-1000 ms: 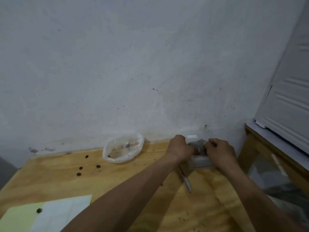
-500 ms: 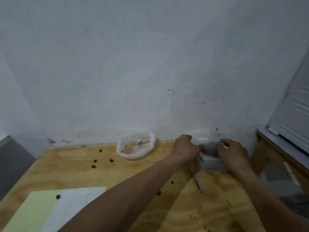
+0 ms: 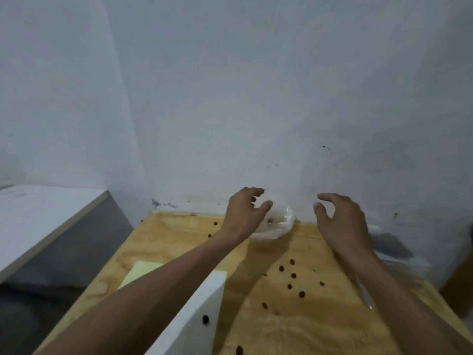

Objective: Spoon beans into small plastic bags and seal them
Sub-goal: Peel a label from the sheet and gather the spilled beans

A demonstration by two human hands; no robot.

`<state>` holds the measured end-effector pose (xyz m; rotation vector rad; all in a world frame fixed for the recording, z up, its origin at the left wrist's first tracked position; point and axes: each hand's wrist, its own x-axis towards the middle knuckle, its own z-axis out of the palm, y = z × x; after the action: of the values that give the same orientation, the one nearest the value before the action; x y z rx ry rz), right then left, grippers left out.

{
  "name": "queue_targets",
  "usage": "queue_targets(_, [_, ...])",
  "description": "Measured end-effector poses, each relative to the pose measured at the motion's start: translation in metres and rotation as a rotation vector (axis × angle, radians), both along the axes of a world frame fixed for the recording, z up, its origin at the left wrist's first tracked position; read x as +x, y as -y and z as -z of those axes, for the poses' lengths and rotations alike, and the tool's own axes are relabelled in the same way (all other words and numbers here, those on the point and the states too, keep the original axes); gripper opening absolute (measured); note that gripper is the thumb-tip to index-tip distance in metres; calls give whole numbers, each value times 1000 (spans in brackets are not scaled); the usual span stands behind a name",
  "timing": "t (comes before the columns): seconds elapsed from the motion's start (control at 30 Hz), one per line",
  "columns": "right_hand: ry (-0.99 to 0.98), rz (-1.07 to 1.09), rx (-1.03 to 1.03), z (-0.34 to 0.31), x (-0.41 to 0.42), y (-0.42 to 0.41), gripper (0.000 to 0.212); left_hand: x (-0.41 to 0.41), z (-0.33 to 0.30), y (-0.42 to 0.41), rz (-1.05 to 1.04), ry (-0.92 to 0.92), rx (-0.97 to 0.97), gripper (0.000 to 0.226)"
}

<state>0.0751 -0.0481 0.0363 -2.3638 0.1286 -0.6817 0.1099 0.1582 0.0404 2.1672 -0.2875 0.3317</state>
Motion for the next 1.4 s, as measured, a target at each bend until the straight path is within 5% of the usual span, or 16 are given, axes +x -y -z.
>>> queue_targets(0.2, [-13, -366, 23, 2, 6, -111, 21, 2, 25, -140, -195, -89, 335, 55])
queue_targets(0.3, [-193, -499, -85, 15, 14, -161, 25, 3, 54, -190, -205, -203, 552, 84])
queue_targets(0.37, [-311, -501, -186, 25, 20, -183, 31, -1, 76, -206, -201, -299, 674, 81])
queue_targets(0.7, [-319, -452, -255, 56, 33, -218, 17, 1, 103, -216, -170, -324, 708, 70])
queue_targets(0.77, [-395, -423, -48, 57, 38, -219, 14, 1, 104, -217, -169, -319, 710, 70])
queue_targets(0.9, [-636, -306, 965, 34, 50, -214, 15, -1, 104, -217, -173, -304, 712, 69])
queue_targets(1.0, [-591, -267, 1170, 24, 67, -209, 28, 0, 105, -217, -178, -284, 714, 68])
queue_targets(1.23, [-449, -272, 2, 48, 85, -207, 13, 1, 106, -217, -184, -269, 710, 67])
queue_targets(1.4, [-372, -260, -53, 63, 85, -209, 8, 1, 106, -218, -193, -239, 708, 65])
